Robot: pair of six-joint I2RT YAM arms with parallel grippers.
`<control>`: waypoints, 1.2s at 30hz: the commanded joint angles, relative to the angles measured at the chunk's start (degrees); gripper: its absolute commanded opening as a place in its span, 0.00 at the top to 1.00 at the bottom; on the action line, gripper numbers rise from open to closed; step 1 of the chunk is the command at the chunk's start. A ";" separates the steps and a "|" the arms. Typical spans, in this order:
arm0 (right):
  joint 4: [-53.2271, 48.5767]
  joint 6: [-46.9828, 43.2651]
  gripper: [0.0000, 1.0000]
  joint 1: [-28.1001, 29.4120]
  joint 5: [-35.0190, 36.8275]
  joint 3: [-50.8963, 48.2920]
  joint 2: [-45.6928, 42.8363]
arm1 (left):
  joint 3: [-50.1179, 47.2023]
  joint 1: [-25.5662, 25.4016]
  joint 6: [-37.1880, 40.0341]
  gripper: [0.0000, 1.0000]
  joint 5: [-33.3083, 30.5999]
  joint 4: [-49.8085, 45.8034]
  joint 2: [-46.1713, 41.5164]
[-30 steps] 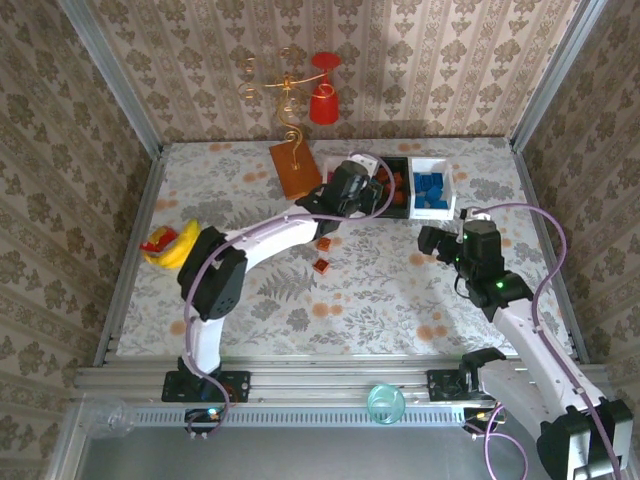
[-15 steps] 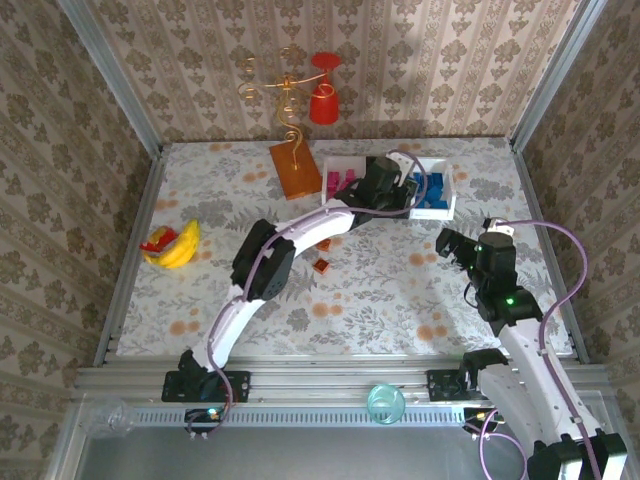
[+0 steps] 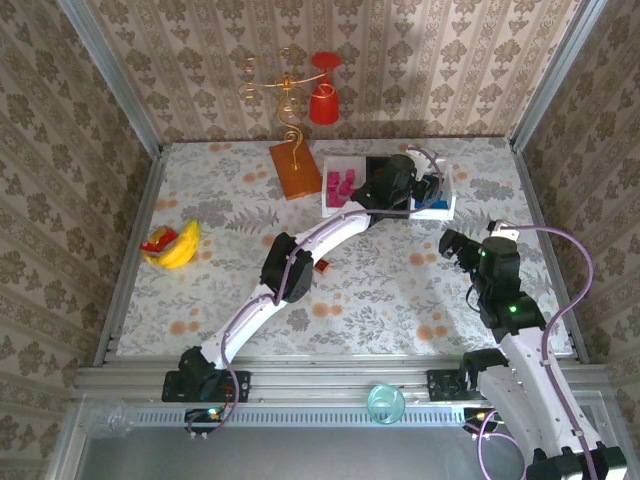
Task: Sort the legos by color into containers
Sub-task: Place the lego in the container, then pick up the lego from the center of the table.
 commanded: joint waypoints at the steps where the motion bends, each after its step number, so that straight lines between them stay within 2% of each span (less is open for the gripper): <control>1: -1.42 0.66 0.00 -0.29 0.65 -0.11 -0.08 | 2.14 0.44 0.66 0.33 0.07 -0.11 -1.38; 4: -1.42 0.83 0.00 -0.27 -0.54 -0.11 -0.04 | -5.45 1.10 0.52 0.33 -0.45 -1.03 -7.87; 6: -1.10 1.01 0.00 -0.27 -1.70 -0.37 0.18 | -16.31 1.60 -0.09 0.32 -0.94 1.89 -15.06; 10: 0.19 1.78 0.01 1.66 -4.28 -0.37 3.05 | -44.23 3.11 -2.41 0.32 -2.30 14.23 -32.82; 14: 3.50 2.24 0.02 9.51 -3.61 0.05 9.45 | -67.84 5.64 -6.08 0.31 -4.25 21.08 -48.49; 20: 14.45 1.98 0.03 25.03 -2.95 1.89 23.92 | -94.70 10.98 -12.55 0.31 -7.17 21.54 -68.69; 25: 17.87 -2.00 0.06 33.57 -2.72 10.25 39.38 | -107.89 15.35 -14.26 0.30 -8.33 15.66 -82.76; 32: 15.60 -8.98 0.11 40.39 -4.05 23.71 57.81 | -119.48 20.13 -17.33 0.27 -9.25 10.29 -96.12; 36: 14.02 -12.29 0.14 41.57 -6.96 29.11 64.70 | -122.44 22.94 -17.91 0.25 -10.19 6.44 -100.63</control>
